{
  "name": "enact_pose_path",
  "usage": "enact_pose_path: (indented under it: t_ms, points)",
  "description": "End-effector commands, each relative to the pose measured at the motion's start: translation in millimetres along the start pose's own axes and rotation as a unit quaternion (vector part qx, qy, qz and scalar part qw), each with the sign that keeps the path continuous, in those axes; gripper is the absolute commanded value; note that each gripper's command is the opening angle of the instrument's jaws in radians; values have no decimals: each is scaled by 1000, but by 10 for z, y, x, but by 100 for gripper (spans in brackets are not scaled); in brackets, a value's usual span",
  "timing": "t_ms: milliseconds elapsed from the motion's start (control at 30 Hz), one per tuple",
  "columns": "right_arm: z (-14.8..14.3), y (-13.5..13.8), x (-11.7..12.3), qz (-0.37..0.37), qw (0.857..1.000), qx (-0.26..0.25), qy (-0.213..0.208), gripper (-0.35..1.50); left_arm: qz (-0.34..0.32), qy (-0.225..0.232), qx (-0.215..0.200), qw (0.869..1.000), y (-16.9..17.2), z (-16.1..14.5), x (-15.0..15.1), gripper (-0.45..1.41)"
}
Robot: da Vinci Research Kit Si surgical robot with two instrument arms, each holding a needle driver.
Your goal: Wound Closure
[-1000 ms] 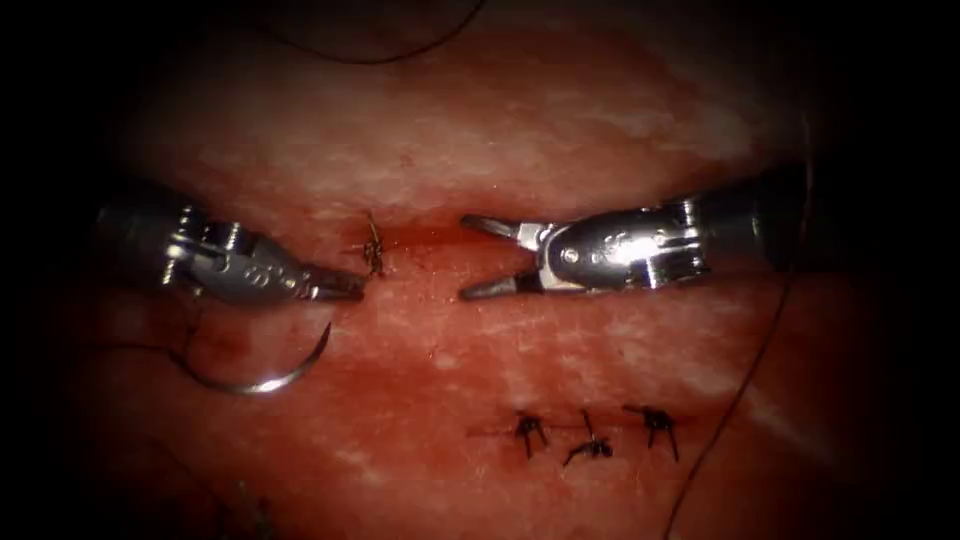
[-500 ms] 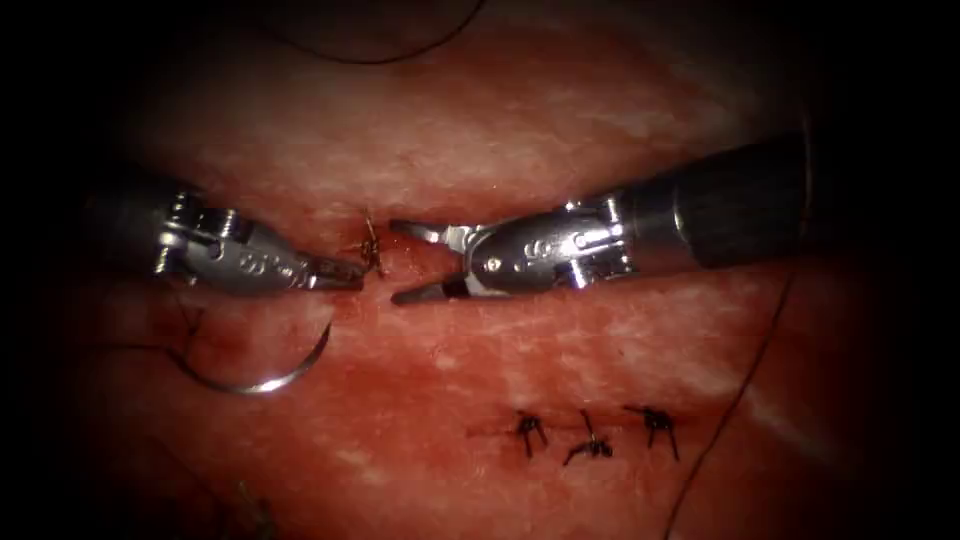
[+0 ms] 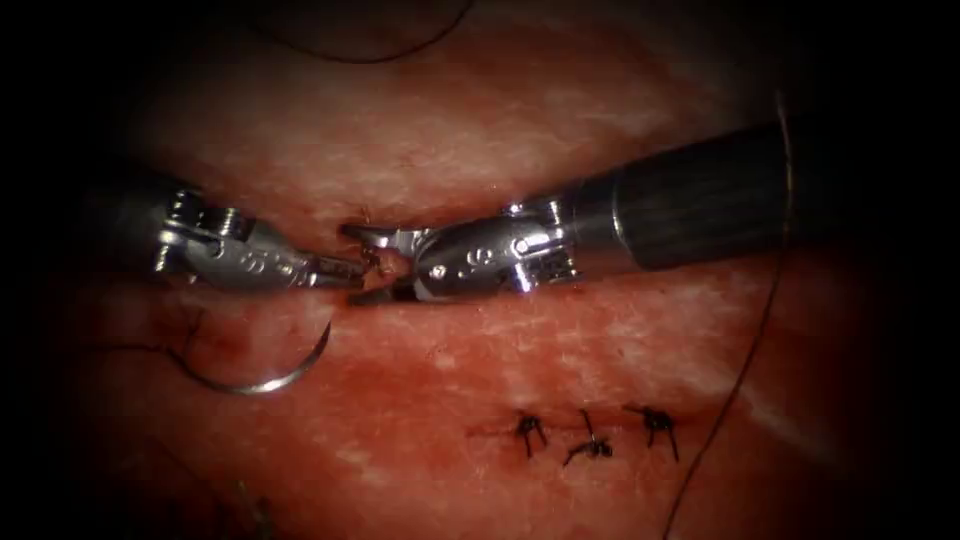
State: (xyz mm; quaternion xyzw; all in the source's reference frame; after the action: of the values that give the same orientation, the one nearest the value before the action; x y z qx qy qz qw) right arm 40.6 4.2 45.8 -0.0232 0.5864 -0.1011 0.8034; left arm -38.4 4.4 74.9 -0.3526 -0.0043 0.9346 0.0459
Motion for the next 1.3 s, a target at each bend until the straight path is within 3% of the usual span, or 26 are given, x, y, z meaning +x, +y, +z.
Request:
enact_pose_path:
  t_ms: [33,833,933,1000,1067,1300]
  points:
    - [15,-7,-3,-4,1000,2,2,120,-1,1,-1,1000,6,6,0,-45]
    - [42,-5,-13,-17,1000,4,2,115,-2,4,1,1000,6,6,0,-45]
    - [42,-5,-14,-24,1000,6,6,91,-2,4,1,1000,6,6,0,-45]
    - [41,-4,-14,-25,1000,9,9,41,-2,5,2,1000,6,6,0,-45]
    - [38,-4,-12,-28,999,12,11,-35,-3,5,2,1000,6,6,0,-45]
    - [32,0,4,-26,999,14,18,-35,-3,5,2,1000,5,6,-1,-45]
